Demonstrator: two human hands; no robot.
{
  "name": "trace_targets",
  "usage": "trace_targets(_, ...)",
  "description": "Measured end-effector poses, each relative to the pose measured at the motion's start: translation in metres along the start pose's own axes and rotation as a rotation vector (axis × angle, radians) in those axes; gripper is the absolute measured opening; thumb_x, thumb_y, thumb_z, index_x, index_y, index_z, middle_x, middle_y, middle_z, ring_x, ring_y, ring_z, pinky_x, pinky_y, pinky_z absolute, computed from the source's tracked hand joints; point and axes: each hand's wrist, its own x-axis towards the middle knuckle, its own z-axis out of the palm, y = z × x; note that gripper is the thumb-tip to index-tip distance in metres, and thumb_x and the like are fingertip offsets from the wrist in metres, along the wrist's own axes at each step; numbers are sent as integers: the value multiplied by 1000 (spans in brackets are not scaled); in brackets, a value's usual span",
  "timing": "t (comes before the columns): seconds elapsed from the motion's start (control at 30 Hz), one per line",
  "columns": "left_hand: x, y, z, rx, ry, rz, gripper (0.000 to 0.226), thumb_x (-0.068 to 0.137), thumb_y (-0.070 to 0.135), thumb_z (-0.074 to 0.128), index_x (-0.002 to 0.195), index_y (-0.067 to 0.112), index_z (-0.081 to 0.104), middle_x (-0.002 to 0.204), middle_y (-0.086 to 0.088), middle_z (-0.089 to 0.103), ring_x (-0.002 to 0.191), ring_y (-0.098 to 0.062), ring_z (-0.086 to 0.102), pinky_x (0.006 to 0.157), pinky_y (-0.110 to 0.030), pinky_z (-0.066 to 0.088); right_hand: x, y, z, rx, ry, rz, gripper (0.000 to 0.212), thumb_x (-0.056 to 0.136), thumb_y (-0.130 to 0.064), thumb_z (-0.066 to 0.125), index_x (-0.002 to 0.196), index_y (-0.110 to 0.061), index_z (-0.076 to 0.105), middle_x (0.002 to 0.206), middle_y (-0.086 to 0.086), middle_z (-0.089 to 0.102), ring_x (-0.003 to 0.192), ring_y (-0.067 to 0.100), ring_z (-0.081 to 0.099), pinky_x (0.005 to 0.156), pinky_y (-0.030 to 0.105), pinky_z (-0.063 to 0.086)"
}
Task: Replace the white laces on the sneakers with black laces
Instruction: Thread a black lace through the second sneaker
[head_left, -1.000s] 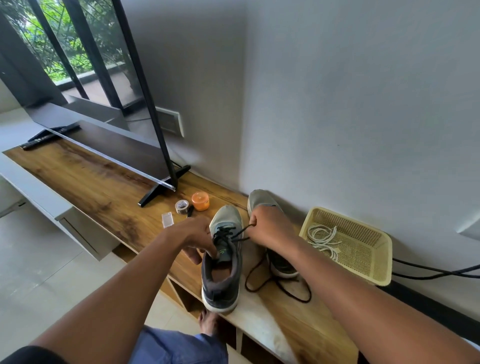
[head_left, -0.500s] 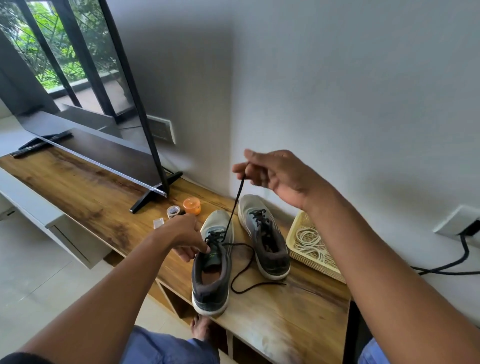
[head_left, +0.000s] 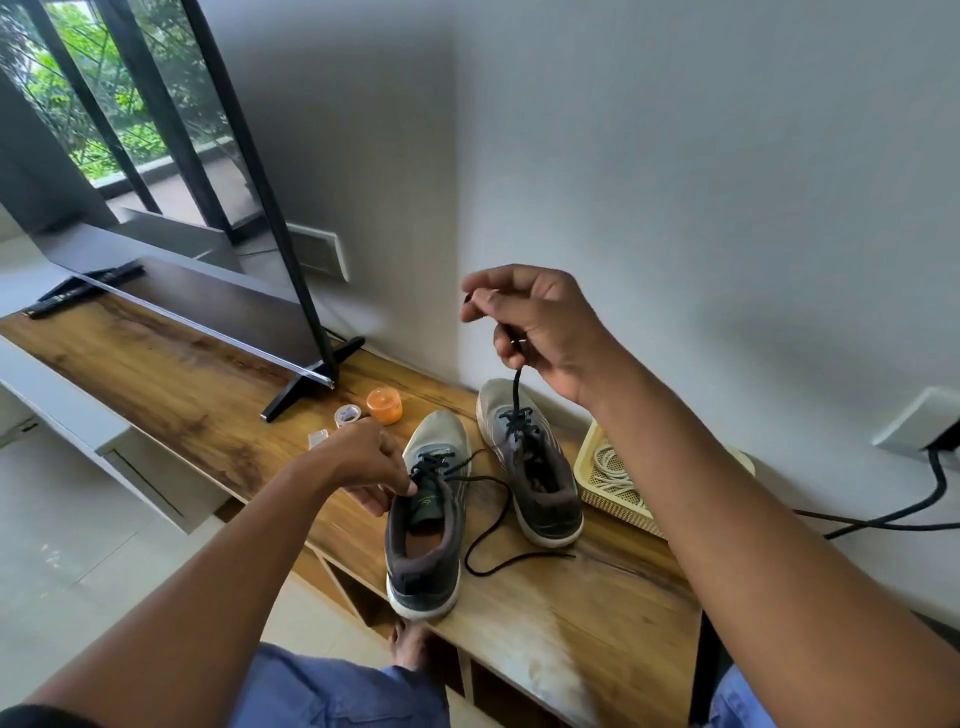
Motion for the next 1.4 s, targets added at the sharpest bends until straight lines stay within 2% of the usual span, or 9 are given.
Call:
trace_targets(0.2, 3, -7, -1, -136, 4, -45, 10, 83, -3, 82, 90, 2, 77, 92, -18, 80, 81, -36, 79, 58, -33, 62, 2, 50, 19, -144, -108, 176, 16, 93, 8, 64, 106, 7, 74, 88, 22, 76, 68, 17, 67, 56, 23, 54)
trace_targets(0.33, 6, -14, -3, -237, -33, -73, 16, 84, -4, 79, 99, 0, 76, 96, -16, 80, 83, -38, 79, 60, -35, 63, -2, 88, 30, -279, -105, 274, 17, 86, -17, 83, 83, -5, 73, 71, 8, 74, 56, 9, 62, 49, 22, 46)
trace_targets(0.4, 9, -18, -4, -261, -54, -89, 19, 85, -3, 78, 104, 2, 75, 98, -17, 79, 83, -37, 79, 62, -35, 63, -5, 105, 35, -413, -74, 279, 28, 80, -24, 89, 73, -15, 64, 65, -1, 70, 60, 10, 68, 57, 31, 56)
trace_targets(0.5, 14, -23, -6, -274, -73, -119, 17, 90, -2, 73, 106, 2, 74, 105, -21, 76, 81, -34, 79, 64, -35, 63, -10, 127, 42, -492, -91, 315, 21, 81, -17, 88, 86, -14, 67, 73, 2, 77, 77, 18, 77, 88, 47, 62)
trace_targets(0.67, 22, -29, -7, -311, -103, -159, 19, 93, -3, 67, 111, -1, 74, 115, -25, 71, 82, -34, 79, 68, -38, 63, -17, 146, 44, -621, -191, 322, 14, 84, -12, 85, 96, -19, 82, 87, -4, 80, 93, 11, 76, 98, 36, 58)
trace_targets(0.87, 26, -30, -6, -331, -107, -180, 19, 91, -3, 70, 108, 2, 75, 114, -24, 72, 86, -36, 79, 68, -38, 63, -26, 158, 53, -847, -106, 121, 7, 81, -27, 86, 87, -24, 84, 81, -11, 78, 78, 1, 69, 72, 19, 53)
trace_targets(1.03, 26, -30, -5, -340, -106, -177, 18, 89, -4, 72, 105, 2, 77, 113, -24, 72, 88, -38, 79, 70, -40, 64, -35, 163, 62, -991, -47, -14, 15, 82, -30, 75, 74, -18, 74, 65, -3, 69, 60, 9, 64, 58, 33, 55)
trace_targets(1.13, 25, -29, -4, -345, -119, -174, 20, 88, -4, 73, 107, 1, 75, 112, -24, 73, 88, -38, 79, 70, -40, 64, -39, 165, 65, -1069, -22, -66, 15, 84, -30, 73, 74, -19, 72, 64, -4, 66, 58, 10, 61, 54, 32, 54)
trace_targets(1.4, 27, -27, -4, -344, -120, -183, 19, 87, -3, 73, 105, 2, 77, 97, -19, 79, 88, -38, 79, 66, -38, 63, -47, 177, 69, -1115, 83, -158, 22, 89, -32, 70, 71, -26, 61, 63, -11, 57, 56, 7, 51, 48, 14, 27)
